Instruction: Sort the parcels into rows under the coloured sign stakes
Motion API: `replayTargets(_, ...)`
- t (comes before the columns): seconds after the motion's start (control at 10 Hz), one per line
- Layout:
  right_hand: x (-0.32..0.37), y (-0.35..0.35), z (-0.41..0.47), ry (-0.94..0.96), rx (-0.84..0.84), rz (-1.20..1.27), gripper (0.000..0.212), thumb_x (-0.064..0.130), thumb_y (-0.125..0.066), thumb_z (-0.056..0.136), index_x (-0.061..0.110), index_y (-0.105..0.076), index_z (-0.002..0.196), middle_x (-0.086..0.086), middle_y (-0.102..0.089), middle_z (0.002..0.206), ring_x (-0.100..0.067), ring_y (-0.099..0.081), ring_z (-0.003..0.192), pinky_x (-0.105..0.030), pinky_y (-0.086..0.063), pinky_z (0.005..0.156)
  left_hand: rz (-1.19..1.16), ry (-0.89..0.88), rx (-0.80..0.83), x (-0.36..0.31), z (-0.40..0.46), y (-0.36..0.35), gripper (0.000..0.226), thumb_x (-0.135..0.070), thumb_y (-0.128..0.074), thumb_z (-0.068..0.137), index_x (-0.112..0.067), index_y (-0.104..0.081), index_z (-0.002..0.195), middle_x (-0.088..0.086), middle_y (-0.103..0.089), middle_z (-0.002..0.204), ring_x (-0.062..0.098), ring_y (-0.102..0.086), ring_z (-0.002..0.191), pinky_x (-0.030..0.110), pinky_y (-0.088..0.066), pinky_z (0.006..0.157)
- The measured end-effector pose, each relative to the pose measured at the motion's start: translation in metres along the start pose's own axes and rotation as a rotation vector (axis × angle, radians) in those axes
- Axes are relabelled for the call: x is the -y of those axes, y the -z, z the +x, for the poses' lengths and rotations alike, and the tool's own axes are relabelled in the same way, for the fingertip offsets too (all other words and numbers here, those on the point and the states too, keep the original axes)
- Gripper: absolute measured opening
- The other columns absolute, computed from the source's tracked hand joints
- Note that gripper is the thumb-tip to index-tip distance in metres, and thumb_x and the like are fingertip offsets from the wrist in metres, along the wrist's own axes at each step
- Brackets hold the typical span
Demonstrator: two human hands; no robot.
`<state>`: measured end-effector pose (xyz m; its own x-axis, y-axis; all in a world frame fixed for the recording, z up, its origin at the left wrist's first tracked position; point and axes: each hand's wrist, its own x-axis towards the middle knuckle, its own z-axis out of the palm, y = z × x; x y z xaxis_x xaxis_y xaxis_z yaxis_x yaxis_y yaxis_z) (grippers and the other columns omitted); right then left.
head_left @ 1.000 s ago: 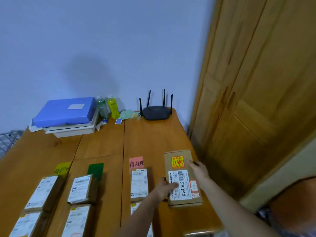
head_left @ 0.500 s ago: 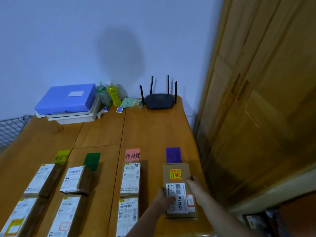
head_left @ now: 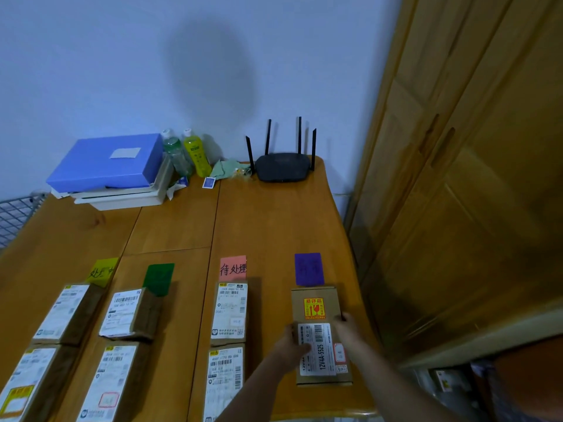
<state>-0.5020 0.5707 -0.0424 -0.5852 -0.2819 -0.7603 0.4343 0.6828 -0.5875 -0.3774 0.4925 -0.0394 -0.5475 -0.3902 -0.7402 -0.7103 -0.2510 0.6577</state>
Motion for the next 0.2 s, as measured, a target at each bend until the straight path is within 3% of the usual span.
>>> replayTargets(0.1, 0.005, 0.003, -0.008, 0.000, 0.042, 0.006, 0.039, 0.023, -0.039, 0.098, 0.009, -0.043, 0.134, -0.007, -0.058, 0.101, -0.018, -0.056, 0.084, -0.035, -0.045, 0.078, -0.058, -0.035, 0.021, -0.002, -0.002, 0.003, 0.050, -0.009, -0.053, 0.092, -0.017, -0.032, 0.137, 0.005, -0.057, 0.115, 0.031, -0.058, 0.118, 0.042, -0.054, 0.092)
replayTargets(0.2, 0.015, 0.011, -0.018, 0.042, -0.025, 0.000, 0.038, 0.019, -0.042, 0.097, 0.010, -0.043, 0.134, -0.013, -0.055, 0.123, -0.025, -0.056, 0.101, -0.036, -0.044, 0.085, -0.046, -0.079, 0.010, -0.008, -0.008, 0.007, 0.050, -0.013, -0.053, 0.092, -0.016, -0.034, 0.138, 0.002, -0.055, 0.118, 0.022, -0.059, 0.109, 0.035, -0.057, 0.082)
